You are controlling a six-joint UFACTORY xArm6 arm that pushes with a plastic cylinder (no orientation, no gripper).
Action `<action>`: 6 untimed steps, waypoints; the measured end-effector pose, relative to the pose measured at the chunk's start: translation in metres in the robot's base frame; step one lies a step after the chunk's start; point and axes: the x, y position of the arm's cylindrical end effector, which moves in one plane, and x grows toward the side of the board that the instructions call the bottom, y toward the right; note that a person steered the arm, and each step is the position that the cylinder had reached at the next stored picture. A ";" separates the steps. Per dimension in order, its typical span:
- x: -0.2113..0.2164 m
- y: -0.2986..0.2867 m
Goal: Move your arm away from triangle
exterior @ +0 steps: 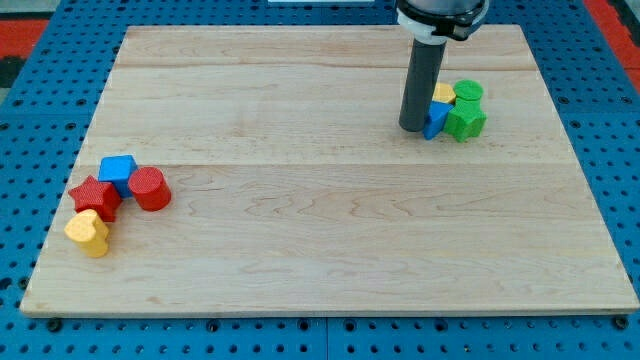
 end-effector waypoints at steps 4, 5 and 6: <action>0.028 0.128; 0.003 0.134; -0.002 0.132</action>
